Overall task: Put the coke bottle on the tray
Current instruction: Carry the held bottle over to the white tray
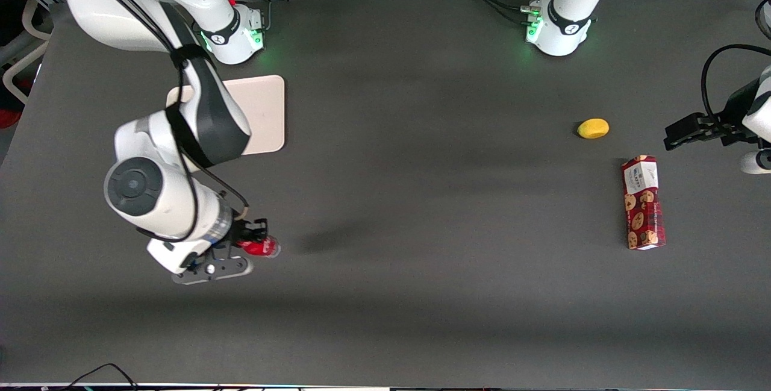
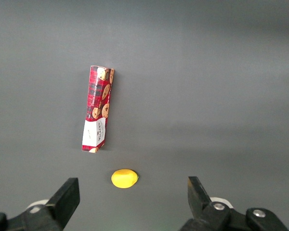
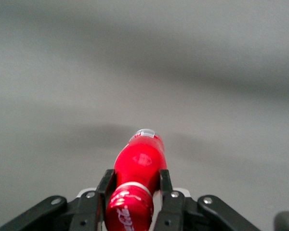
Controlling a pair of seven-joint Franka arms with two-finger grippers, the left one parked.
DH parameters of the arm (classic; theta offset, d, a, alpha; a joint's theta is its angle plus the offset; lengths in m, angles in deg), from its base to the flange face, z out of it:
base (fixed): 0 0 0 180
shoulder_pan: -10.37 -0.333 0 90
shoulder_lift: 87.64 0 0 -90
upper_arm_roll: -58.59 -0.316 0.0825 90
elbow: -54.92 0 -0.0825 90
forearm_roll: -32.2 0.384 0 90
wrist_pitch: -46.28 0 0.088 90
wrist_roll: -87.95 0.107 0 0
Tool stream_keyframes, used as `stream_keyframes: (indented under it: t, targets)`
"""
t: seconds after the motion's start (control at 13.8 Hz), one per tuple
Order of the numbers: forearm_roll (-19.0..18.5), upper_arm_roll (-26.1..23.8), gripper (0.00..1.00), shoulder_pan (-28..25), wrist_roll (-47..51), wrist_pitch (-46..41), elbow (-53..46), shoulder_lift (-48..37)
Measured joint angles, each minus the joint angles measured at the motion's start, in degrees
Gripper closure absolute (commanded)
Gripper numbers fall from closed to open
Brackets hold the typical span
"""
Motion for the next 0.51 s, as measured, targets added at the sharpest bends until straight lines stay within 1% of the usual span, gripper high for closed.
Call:
stream_keyframes:
  t: [0.15, 0.29, 0.51]
  targets:
    - [0.00, -0.01, 1.00, 2.29, -4.09, -0.12, 9.19, -6.32]
    - [0.01, 0.03, 1.00, 3.93, -6.44, 1.21, 20.75, -14.27]
    - [0.02, 2.09, 1.00, 4.45, -10.20, 8.57, 41.14, -28.08]
